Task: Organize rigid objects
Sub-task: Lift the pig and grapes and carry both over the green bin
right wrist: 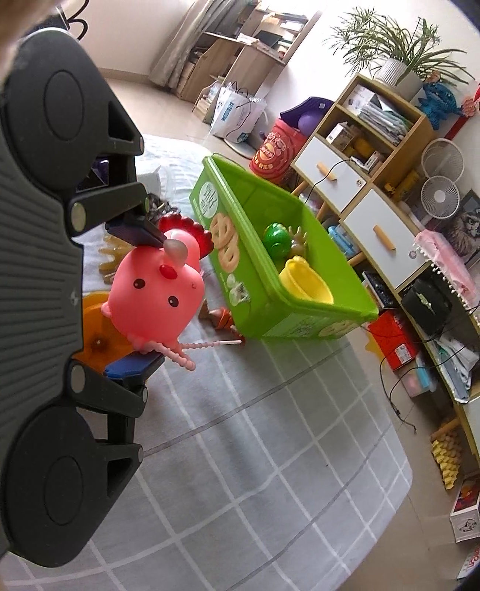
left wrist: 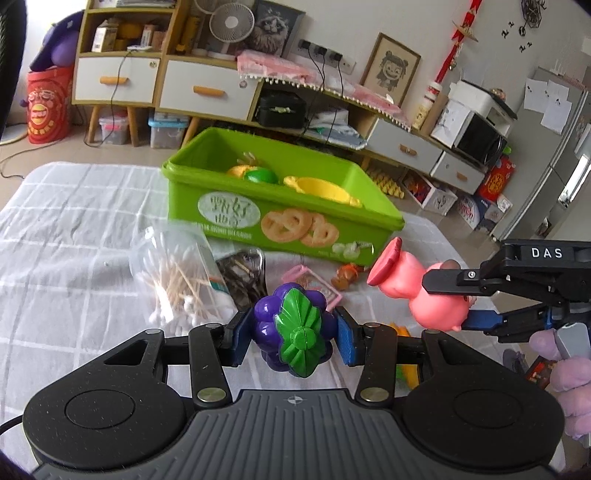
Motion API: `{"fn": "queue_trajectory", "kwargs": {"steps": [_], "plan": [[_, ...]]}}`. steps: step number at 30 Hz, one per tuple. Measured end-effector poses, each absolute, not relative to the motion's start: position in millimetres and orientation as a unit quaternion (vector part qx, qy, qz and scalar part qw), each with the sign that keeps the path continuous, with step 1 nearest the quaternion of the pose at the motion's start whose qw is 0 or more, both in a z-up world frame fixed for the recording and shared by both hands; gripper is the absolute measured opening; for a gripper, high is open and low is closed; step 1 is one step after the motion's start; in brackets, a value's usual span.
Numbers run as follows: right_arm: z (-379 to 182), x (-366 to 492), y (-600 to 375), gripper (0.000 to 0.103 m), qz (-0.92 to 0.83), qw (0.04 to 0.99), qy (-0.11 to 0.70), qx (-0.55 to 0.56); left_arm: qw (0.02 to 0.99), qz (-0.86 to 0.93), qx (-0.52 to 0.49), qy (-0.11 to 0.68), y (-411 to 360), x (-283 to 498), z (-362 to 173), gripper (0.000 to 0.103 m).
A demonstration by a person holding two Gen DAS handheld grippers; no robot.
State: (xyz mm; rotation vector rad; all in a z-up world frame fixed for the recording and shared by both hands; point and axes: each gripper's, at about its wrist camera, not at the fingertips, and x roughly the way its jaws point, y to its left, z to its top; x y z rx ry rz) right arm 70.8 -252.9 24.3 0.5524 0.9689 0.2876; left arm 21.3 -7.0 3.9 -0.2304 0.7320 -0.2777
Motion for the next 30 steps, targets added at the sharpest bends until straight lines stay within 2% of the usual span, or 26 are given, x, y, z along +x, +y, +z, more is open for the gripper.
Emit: {"fn": "queue_trajectory", "kwargs": {"steps": [10, 17, 30], "plan": [[57.1, 92.0, -242.9, 0.041, 0.150, 0.854, 0.416, 0.276, 0.938, -0.106, -0.102, 0.314, 2.4, 47.1, 32.2, 0.051], [75.8, 123.0, -236.2, 0.041, 0.146, 0.876, 0.388, 0.246, 0.939, -0.109, -0.091, 0.313, 3.3, 104.6, 53.4, 0.051], [63.5, 178.0, -201.8, 0.041, 0.170, 0.885, 0.399, 0.172, 0.932, -0.087, -0.037, 0.350, -10.2, 169.4, 23.6, 0.052]]}}
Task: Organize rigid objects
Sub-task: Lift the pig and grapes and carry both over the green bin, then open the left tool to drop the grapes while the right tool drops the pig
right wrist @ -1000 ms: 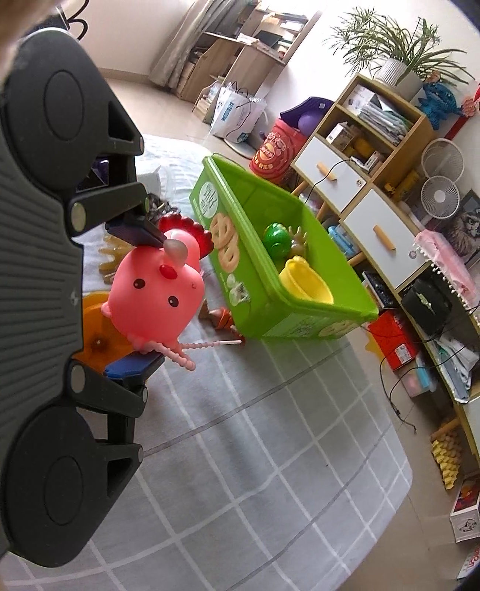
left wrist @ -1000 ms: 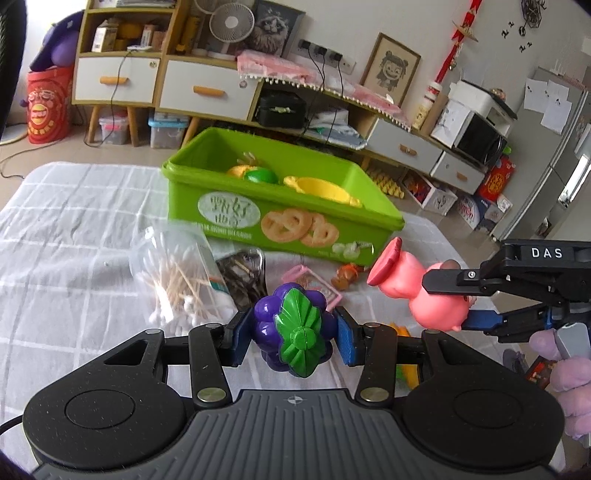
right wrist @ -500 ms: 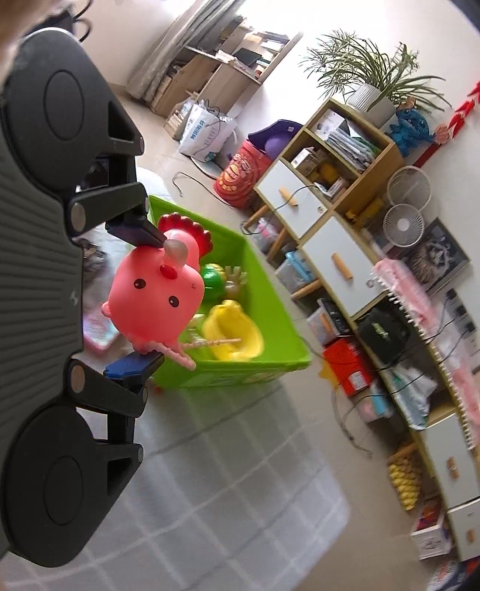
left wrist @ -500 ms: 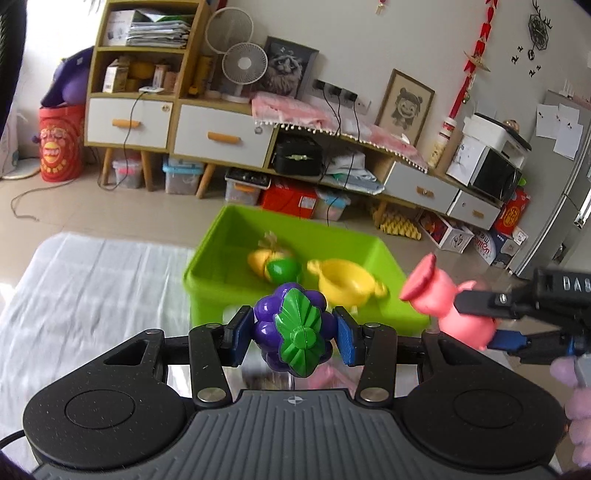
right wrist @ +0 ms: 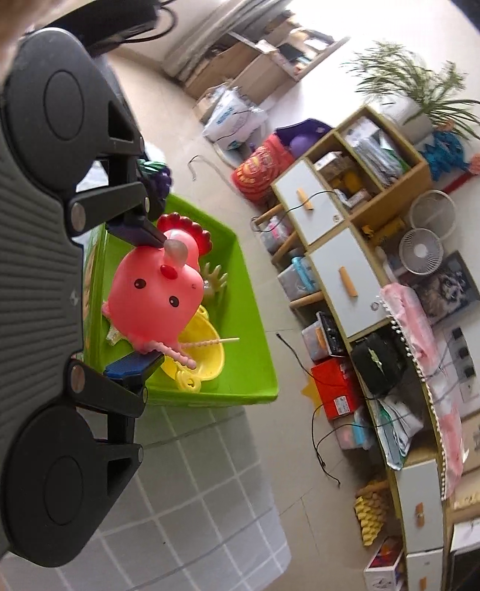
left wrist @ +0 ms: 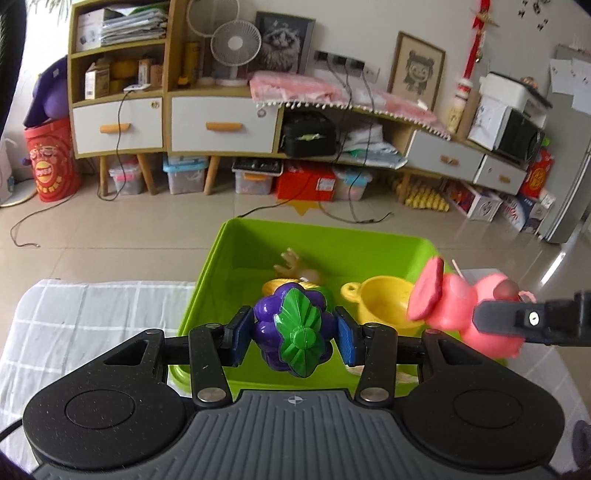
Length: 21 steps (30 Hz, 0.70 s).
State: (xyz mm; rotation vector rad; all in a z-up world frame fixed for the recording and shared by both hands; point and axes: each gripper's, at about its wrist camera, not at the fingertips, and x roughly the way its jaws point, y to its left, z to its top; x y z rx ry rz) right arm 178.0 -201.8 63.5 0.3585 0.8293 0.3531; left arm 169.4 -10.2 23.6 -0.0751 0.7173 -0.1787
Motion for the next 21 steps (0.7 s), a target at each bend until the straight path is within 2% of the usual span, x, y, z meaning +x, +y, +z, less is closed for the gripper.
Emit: {"fn": "queue_trajectory", "kwargs": {"steps": [17, 18, 20, 21], "plan": [[48.2, 183.2, -191.6, 0.041, 0.146, 0.890, 0.414, 0.122, 0.929, -0.069, -0.048, 0.361, 3.7, 173.9, 10.7, 0.052], [49.0, 182.8, -191.5, 0.042, 0.145, 0.890, 0.414, 0.123, 0.931, -0.068, -0.049, 0.357, 4.1, 172.3, 11.8, 0.054], [51.0, 182.1, -192.6, 0.044, 0.141, 0.891, 0.412, 0.128, 0.934, -0.068, -0.052, 0.348, 4.4, 170.6, 13.7, 0.079], [52.4, 182.0, -194.6, 0.050, 0.139, 0.891, 0.410, 0.134, 0.935, -0.070, -0.055, 0.343, 5.0, 168.7, 14.8, 0.082]]}}
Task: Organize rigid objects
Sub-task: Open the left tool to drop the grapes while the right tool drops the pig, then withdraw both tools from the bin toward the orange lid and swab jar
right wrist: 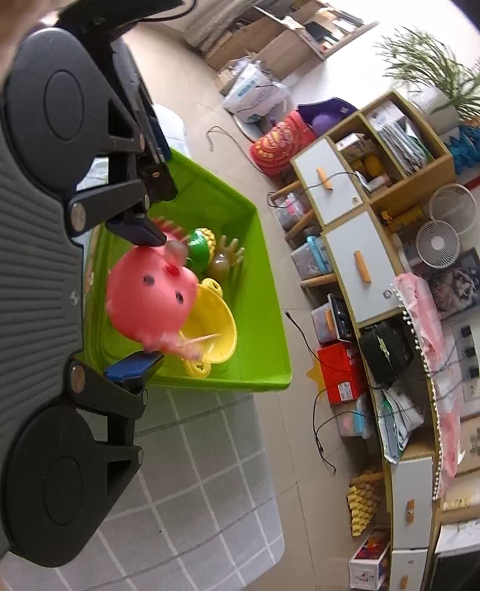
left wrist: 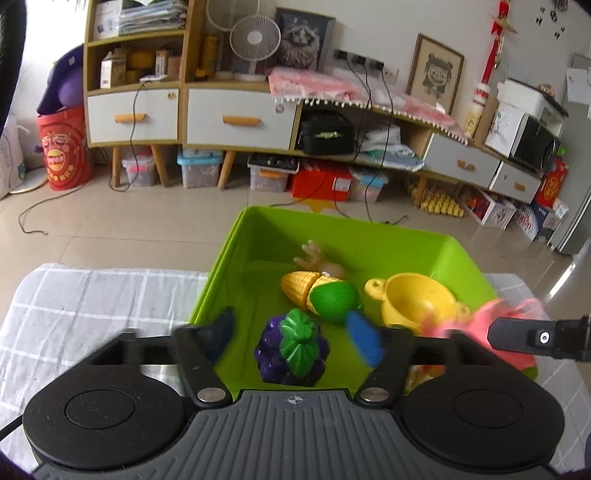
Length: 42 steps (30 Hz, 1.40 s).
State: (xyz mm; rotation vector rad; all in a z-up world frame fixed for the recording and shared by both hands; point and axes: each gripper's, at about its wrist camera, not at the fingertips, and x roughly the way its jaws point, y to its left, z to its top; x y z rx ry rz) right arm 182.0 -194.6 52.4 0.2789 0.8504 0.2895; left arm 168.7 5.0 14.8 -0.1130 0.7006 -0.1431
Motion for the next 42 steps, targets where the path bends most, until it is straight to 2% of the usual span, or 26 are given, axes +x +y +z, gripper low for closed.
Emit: {"fn": "queue_trajectory", "kwargs": {"steps": [3, 8, 14, 32, 42], "plan": [[57.9, 179.5, -200.4, 0.057, 0.144, 0.890, 0.404, 0.153, 0.935, -0.074, -0.056, 0.341, 4.3, 165.8, 16.6, 0.083], [64.3, 172.1, -204.7, 0.059, 0.143, 0.889, 0.403, 0.164, 0.936, -0.070, -0.058, 0.340, 4.1, 158.7, 22.2, 0.091], [70.6, 155.8, -206.8, 0.059, 0.139, 0.888, 0.407, 0.161, 0.939, -0.069, -0.065, 0.329, 7.3, 143.1, 33.9, 0.095], [82.6, 102.7, -212.2, 0.060, 0.132, 0.886, 0.415, 0.159, 0.939, -0.054, -0.077, 0.331, 21.0, 85.3, 50.9, 0.101], [73.2, 78.6, -210.6, 0.060, 0.126, 0.888, 0.420, 0.140, 0.929, -0.040, -0.114, 0.349, 41.1, 53.7, 37.6, 0.101]]}}
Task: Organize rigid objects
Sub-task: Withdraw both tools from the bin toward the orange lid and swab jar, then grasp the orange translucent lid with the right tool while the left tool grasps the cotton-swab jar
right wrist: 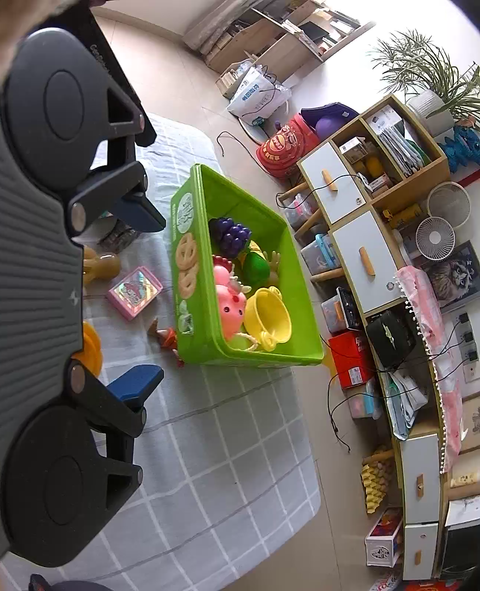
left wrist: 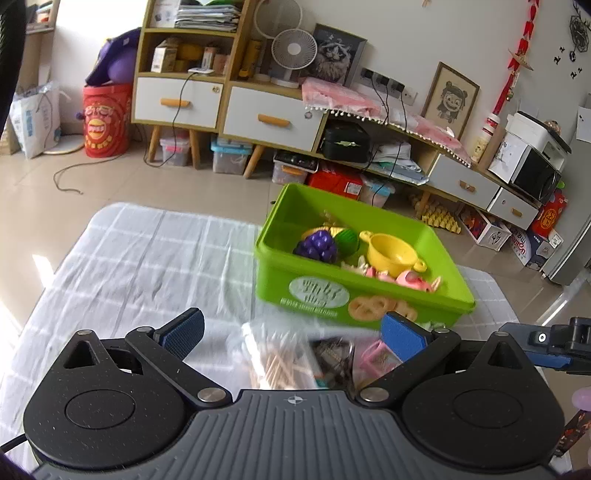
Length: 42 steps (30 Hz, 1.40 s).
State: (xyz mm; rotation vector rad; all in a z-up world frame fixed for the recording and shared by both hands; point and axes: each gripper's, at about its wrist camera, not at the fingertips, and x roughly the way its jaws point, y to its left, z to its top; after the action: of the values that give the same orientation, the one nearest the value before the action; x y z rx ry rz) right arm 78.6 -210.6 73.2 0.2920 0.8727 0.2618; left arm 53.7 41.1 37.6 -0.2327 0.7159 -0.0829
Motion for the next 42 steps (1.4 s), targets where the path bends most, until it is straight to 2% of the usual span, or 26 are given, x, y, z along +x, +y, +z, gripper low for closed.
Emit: {"fn": "queue_trajectory", "kwargs": {"steps": [13, 16, 30, 38, 42], "plan": [[46.6, 54.8, -197.9, 0.061, 0.140, 0.895, 0.415, 0.083, 0.928, -0.050, -0.094, 0.357, 42.3, 28.1, 20.3, 0.101], [41.8, 51.2, -201.9, 0.065, 0.134, 0.901, 0.406, 0.071, 0.928, -0.051, -0.080, 0.360, 42.0, 24.7, 14.6, 0.101], [8.8, 29.6, -223.7, 0.070, 0.134, 0.908, 0.397, 0.010, 0.929, -0.079, -0.068, 0.355, 48.3, 12.9, -22.5, 0.101], [-4.7, 22.5, -231.1, 0.072, 0.148, 0.899, 0.412, 0.025, 0.926, -0.107, -0.051, 0.359, 37.7, 7.8, -36.2, 0.101], [-13.4, 25.5, -231.3, 0.072, 0.158, 0.886, 0.433, 0.040, 0.918, -0.114, -0.077, 0.371, 36.4, 13.0, -40.2, 0.101]]}}
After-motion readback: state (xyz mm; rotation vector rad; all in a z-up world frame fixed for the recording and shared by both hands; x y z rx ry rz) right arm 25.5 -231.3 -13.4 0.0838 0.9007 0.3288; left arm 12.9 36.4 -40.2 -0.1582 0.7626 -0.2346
